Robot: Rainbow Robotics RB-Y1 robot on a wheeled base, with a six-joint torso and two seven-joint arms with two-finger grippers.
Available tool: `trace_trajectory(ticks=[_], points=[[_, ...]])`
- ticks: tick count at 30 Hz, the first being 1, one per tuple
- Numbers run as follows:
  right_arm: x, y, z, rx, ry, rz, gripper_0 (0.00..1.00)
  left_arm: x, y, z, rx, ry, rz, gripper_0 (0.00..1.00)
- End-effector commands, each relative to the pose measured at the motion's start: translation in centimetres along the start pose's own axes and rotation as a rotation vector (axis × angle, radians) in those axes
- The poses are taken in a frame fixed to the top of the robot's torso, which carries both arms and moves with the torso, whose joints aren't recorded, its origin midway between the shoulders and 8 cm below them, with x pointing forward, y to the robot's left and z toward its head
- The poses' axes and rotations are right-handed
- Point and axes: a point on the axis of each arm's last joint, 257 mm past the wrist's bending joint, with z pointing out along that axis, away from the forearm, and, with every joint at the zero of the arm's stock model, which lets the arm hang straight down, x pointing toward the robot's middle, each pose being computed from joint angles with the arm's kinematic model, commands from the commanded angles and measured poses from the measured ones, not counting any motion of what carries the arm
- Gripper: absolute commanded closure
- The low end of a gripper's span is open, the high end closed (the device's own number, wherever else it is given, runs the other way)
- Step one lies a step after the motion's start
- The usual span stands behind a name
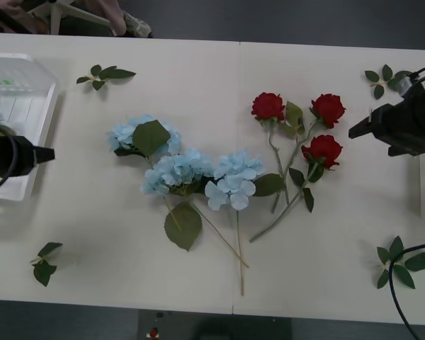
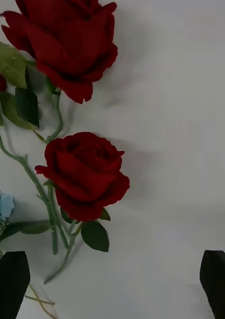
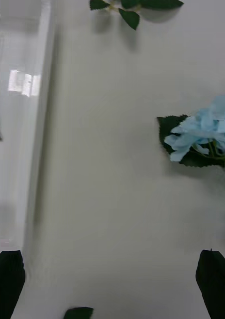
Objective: Put the red flowers into the right box and the blue flowers into the left box
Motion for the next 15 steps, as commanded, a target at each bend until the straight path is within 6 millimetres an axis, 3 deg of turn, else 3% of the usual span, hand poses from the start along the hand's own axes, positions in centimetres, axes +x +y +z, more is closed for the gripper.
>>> trace_trajectory(ticks=[1, 5, 15], points=[[1.4, 1.6, 1.0, 0.019, -0.013, 0.053, 0.00, 0.7, -3.6, 0.2, 0.076, -0.048, -0.119, 0.00], [3.1, 2.3, 3.4, 0.055, -0.002, 0.083, 0.00, 2.4, -6.4, 1.5, 0.137, -0.030, -0.185, 0.00], [4.2, 4.3, 6.9, 0.094, -0.039, 0.090, 0.00, 3.4, -9.7, 4.4, 0.139, -0.009, -0.187, 0.00]])
